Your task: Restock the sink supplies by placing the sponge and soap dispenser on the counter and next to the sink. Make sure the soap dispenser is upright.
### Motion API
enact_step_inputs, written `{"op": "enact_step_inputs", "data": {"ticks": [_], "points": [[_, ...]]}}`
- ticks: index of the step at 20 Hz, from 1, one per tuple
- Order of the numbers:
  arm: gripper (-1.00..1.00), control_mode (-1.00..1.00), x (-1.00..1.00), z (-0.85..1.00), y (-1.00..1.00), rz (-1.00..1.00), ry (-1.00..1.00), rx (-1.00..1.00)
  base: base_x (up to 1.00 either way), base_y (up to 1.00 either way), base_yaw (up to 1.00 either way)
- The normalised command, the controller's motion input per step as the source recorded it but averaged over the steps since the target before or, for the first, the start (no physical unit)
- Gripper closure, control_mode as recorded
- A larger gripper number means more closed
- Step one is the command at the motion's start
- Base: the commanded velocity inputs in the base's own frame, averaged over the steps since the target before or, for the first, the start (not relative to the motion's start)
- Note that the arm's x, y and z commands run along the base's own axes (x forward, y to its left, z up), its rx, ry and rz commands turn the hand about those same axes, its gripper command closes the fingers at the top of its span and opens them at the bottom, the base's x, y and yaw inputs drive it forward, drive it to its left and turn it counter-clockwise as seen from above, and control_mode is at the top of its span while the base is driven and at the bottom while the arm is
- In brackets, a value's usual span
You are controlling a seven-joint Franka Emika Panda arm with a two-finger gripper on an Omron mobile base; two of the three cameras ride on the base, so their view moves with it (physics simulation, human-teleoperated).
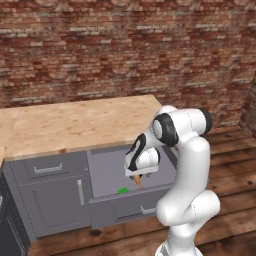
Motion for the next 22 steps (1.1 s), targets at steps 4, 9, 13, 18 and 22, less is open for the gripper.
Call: {"op": "enact_step_inputs", "data": {"ticks": [4, 9, 13, 18, 22], "points": [[-1.00, -1.00, 0.04, -0.07, 0.01, 0.00, 0.00, 0.00, 0.00, 0.00, 0.00], [-1.00, -1.00, 0.05, -0.13, 0.08, 0.00, 0.00, 0.00, 0.00, 0.00, 0.00], [-1.00, -1.00, 0.00, -0.18, 0.14, 0.00, 0.00, 0.00, 0.00, 0.00, 0.00], [-1.00, -1.00, 0.00, -0.28, 0.14, 0.00, 0.00, 0.00, 0.00, 0.00, 0.00], [1.00, -1.00, 0.00, -0.26, 0.14, 0.00, 0.02, 0.00, 0.00, 0.00, 0.00]]}}
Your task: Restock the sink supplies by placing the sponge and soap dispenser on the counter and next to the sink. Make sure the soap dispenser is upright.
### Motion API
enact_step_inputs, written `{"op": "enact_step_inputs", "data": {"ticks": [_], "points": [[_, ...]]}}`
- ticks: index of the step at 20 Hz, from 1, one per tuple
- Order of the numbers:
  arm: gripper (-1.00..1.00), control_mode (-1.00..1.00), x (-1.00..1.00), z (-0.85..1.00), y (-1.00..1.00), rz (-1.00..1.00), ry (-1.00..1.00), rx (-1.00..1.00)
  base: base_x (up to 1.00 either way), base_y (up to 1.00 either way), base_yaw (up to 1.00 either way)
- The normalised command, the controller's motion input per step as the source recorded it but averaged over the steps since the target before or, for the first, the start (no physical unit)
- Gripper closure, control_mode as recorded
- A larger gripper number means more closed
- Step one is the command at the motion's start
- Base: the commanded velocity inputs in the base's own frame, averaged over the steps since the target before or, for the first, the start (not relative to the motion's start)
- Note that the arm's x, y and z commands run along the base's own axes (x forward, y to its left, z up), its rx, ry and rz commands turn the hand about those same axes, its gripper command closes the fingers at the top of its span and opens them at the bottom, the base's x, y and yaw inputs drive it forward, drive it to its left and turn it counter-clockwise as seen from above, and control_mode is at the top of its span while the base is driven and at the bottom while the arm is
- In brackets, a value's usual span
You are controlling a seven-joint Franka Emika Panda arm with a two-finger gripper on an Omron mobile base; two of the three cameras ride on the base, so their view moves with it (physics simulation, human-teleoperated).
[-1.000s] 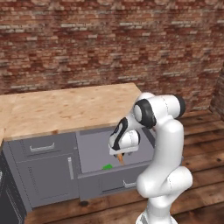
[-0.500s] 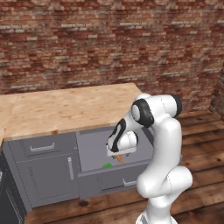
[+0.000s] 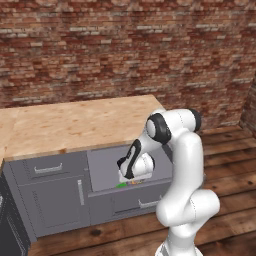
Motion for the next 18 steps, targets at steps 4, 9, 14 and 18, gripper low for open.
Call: {"op": "enact_step_inputs", "data": {"ticks": [4, 9, 14, 18], "points": [[1.00, -1.00, 0.00, -0.03, 0.01, 0.00, 0.00, 0.00, 0.00, 0.00, 0.00], [1.00, -1.00, 0.04, 0.00, 0.00, 0.00, 0.00, 0.00, 0.00, 0.00, 0.00], [1.00, -1.00, 0.15, 0.26, 0.00, 0.01, -0.01, 0.00, 0.00, 0.00, 0.00], [1.00, -1.00, 0.06, 0.51, 0.00, 0.05, -0.02, 0.00, 0.00, 0.00, 0.00]]}}
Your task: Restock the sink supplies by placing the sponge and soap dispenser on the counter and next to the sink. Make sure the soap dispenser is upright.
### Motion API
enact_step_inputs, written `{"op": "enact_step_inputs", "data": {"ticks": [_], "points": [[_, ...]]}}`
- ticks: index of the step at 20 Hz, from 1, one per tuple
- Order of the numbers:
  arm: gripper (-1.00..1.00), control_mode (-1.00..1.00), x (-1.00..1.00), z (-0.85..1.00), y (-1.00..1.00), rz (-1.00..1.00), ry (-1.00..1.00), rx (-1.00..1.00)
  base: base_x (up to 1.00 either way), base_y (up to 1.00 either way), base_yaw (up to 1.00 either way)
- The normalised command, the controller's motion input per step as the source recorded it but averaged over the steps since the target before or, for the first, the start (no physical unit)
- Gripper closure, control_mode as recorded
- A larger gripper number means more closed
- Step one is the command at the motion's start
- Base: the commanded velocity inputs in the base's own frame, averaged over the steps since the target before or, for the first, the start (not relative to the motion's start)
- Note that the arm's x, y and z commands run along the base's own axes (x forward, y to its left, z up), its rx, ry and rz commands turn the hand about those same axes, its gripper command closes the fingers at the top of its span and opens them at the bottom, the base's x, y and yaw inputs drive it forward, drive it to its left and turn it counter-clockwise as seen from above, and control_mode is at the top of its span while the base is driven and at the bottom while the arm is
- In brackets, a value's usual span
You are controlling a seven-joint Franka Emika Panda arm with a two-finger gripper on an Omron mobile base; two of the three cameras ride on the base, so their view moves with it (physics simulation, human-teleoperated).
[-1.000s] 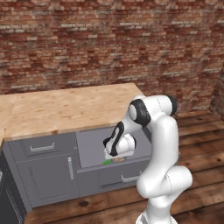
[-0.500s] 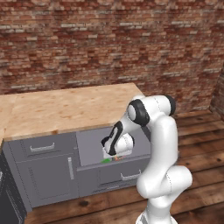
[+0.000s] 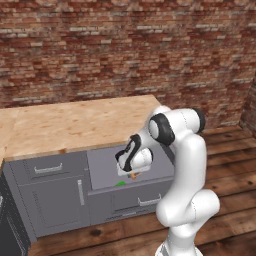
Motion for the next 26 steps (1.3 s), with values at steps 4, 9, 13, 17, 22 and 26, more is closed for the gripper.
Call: {"op": "enact_step_inputs", "data": {"ticks": [4, 9, 13, 17, 22, 26], "points": [[1.00, -1.00, 0.01, 0.46, -0.06, 0.10, 0.00, 0.00, 0.00, 0.00, 0.00], [1.00, -1.00, 0.00, 0.07, -0.14, 0.18, 0.00, 0.00, 0.00, 0.00, 0.00], [1.00, -1.00, 0.00, 0.04, -0.19, 0.28, 0.03, 0.00, 0.00, 0.00, 0.00], [1.00, -1.00, 0.01, 0.10, -0.27, 0.33, 0.04, 0.00, 0.00, 0.00, 0.00], [1.00, -1.00, -0.06, 0.30, -0.24, 0.35, 0.00, 0.00, 0.00, 0.00, 0.00], [1.00, -1.00, -0.23, 0.63, -0.16, 0.32, -0.01, 0.00, 0.00, 0.00, 0.00]]}}
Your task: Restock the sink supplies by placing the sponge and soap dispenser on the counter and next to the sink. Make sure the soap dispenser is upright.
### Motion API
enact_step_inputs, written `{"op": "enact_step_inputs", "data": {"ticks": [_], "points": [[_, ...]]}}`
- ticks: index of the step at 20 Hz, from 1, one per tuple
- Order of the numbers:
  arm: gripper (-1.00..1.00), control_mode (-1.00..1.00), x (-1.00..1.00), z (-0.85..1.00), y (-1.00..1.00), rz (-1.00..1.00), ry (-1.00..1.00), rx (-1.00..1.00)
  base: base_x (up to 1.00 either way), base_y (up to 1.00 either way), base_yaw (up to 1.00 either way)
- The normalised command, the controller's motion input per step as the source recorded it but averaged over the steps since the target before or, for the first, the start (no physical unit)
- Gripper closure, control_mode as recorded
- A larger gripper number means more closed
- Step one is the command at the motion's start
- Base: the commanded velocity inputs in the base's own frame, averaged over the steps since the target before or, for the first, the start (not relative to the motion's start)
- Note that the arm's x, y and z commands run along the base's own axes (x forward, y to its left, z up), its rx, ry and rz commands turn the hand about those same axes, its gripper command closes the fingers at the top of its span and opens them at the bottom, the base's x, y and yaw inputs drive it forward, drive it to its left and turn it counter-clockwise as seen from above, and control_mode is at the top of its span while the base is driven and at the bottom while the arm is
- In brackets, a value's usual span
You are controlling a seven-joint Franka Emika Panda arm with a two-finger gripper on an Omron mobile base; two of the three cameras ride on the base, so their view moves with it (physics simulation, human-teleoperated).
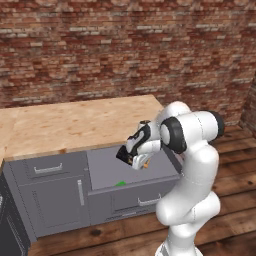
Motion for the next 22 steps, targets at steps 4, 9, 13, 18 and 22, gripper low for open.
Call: {"op": "enact_step_inputs", "data": {"ticks": [4, 9, 13, 18, 22], "points": [[1.00, -1.00, -0.19, 0.73, -0.08, 0.29, 0.00, 0.00, 0.00, 0.00, 0.00], [1.00, -1.00, -0.20, 0.88, -0.10, 0.24, -0.03, 0.00, 0.00, 0.00, 0.00], [1.00, -1.00, -0.27, 0.84, -0.11, 0.17, -0.07, -0.01, 0.00, 0.00, 0.00], [1.00, -1.00, -0.44, 0.69, -0.10, 0.12, -0.17, -0.04, 0.00, 0.00, 0.00], [1.00, -1.00, -0.58, 0.52, -0.16, 0.02, -0.23, -0.06, 0.00, 0.00, 0.00]]}}
